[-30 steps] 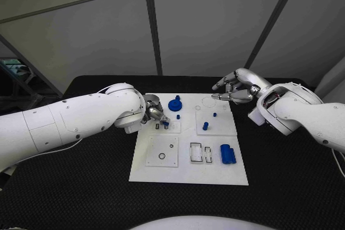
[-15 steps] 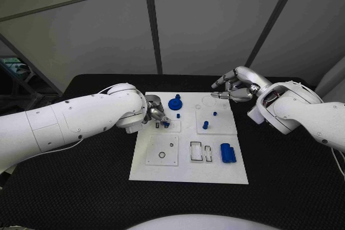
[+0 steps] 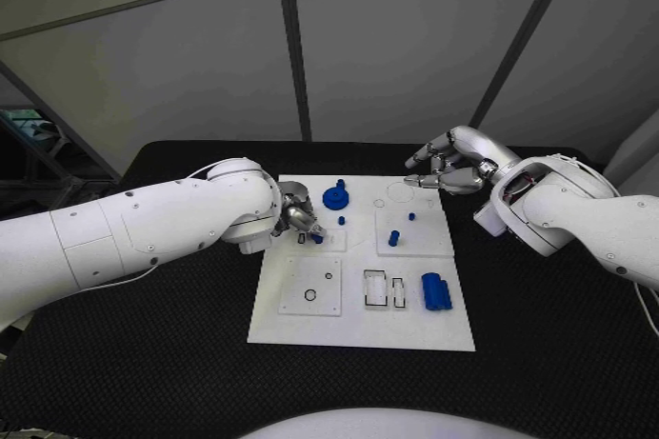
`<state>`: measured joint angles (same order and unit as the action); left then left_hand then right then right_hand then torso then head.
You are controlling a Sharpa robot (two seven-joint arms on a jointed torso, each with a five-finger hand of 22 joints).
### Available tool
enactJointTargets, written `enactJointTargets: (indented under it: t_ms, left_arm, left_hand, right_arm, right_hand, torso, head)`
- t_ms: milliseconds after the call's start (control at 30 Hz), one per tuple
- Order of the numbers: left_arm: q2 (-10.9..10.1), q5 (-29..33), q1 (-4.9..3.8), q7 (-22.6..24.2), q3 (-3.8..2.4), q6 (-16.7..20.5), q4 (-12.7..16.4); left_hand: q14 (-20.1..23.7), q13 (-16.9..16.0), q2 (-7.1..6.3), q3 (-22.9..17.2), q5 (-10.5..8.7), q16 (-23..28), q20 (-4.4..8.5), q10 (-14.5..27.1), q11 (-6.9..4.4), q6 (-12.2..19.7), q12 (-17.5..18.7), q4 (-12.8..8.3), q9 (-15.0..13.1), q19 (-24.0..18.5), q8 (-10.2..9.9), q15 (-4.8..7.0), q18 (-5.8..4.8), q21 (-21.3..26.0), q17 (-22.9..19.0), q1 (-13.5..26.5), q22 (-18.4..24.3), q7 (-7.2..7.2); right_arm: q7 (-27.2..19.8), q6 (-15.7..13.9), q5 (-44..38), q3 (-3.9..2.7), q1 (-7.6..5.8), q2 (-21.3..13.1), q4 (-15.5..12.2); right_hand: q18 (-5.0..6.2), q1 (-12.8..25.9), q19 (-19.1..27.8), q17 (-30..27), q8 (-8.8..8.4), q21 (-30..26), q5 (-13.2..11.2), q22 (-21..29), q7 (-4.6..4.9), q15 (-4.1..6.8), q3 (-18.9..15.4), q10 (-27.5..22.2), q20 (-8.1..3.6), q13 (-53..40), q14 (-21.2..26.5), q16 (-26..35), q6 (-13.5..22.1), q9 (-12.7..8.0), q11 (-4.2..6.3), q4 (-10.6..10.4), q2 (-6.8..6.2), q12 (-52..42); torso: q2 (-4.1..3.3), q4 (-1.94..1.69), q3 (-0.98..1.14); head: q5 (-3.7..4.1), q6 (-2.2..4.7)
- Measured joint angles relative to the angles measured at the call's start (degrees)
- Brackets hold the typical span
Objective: Assemble the parts on the task board
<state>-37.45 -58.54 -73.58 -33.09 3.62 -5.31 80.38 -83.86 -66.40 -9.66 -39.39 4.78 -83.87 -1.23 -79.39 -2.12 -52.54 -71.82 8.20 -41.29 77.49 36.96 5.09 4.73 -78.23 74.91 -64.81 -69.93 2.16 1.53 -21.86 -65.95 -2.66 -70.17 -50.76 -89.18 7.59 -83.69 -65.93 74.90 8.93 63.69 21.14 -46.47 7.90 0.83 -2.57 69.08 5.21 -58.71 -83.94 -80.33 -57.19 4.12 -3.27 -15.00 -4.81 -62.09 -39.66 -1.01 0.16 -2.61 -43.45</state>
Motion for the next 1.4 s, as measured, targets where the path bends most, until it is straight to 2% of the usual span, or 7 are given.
enactJointTargets:
  t_ms: [433,700,800,1133,1400]
  left_arm:
    - [-0.27,-0.6,0.07,-0.39,0.04,-0.34,0.3]
    - [-0.11,-0.72,0.07,-0.66,0.01,-0.63,0.17]
    - [0.02,-0.75,0.05,-0.76,0.01,-0.85,0.09]
    - [0.57,-0.77,-0.05,-1.15,-0.07,-2.46,-0.54]
    - [1.03,-0.7,-0.12,-1.31,-0.11,-3.22,-1.07]
  left_hand:
    - [0.0,0.17,-0.73,-1.49,0.74,0.0,0.21,0.0,0.01,0.04,0.0,-0.23,-0.38,0.21,1.04,0.0,0.0,-0.22,0.0,1.21,-0.27,-0.03]
    - [0.0,0.11,-0.58,-1.83,0.74,0.0,-0.01,-0.25,-0.24,0.23,0.0,-0.18,-0.66,0.42,1.62,0.0,0.01,-0.22,0.0,2.13,-0.48,-0.22]
    - [0.0,-0.26,-0.89,-2.97,0.74,0.0,-0.01,-0.36,-0.35,-0.04,-0.25,-1.09,-0.79,0.42,1.94,0.0,0.01,-0.44,0.0,2.71,-0.64,-0.5]
    - [-0.18,-1.36,-0.19,-3.47,0.72,0.0,0.4,-1.12,-0.97,-0.51,-1.2,-1.59,-1.19,1.23,3.05,0.27,0.0,-1.0,0.0,4.46,-1.83,-0.95]
    - [-0.21,-1.94,-0.21,-4.4,0.67,0.0,0.73,-1.55,-1.35,-1.34,-1.83,-2.52,-1.28,1.55,3.93,0.65,0.0,-1.45,0.0,5.95,-2.51,-1.36]
  right_arm:
    - [0.19,0.01,-0.23,0.0,0.0,0.07,0.13]
    - [0.43,0.03,-0.38,0.0,0.0,0.13,0.2]
    - [0.53,0.05,-0.44,0.0,0.01,0.13,0.2]
    - [0.87,0.01,-0.64,0.0,0.01,-0.12,0.09]
    - [1.11,-0.01,-0.73,0.0,0.01,-0.35,-0.03]
  right_hand:
    - [0.0,0.0,0.0,0.0,0.0,-0.13,0.0,0.12,0.0,0.0,-0.17,0.0,0.0,0.01,0.0,0.21,0.0,0.01,0.0,-0.17,0.0,0.0]
    - [0.0,0.0,0.0,0.0,0.24,-0.13,0.0,0.07,0.0,0.0,-0.17,0.0,0.0,0.0,0.0,0.21,0.0,0.01,0.0,-0.17,0.0,0.0]
    - [0.0,0.0,0.0,0.01,0.24,-0.13,0.0,0.06,0.0,0.0,-0.17,0.0,0.0,-0.03,0.0,0.21,0.0,0.01,0.0,-0.17,0.0,0.0]
    - [-0.01,0.0,0.0,0.04,0.22,-0.13,0.0,0.04,0.0,0.0,-0.32,0.0,0.0,-0.02,0.0,0.21,0.0,0.01,0.0,-0.32,0.0,0.0]
    - [0.0,0.0,-0.01,0.03,0.21,-0.13,0.0,0.06,0.0,0.0,-0.32,0.0,0.0,-0.02,0.0,0.21,0.0,0.01,0.0,-0.32,0.0,0.0]
  torso:
    - [0.01,-0.02,0.01]
    - [0.01,-0.02,0.01]
    - [0.0,-0.02,0.02]
    - [0.0,0.02,0.03]
    - [0.0,0.02,0.03]
  head:
    - [-0.15,0.02]
    - [-0.22,-0.07]
    - [-0.24,-0.18]
    - [-0.16,-0.27]
    - [-0.19,-0.31]
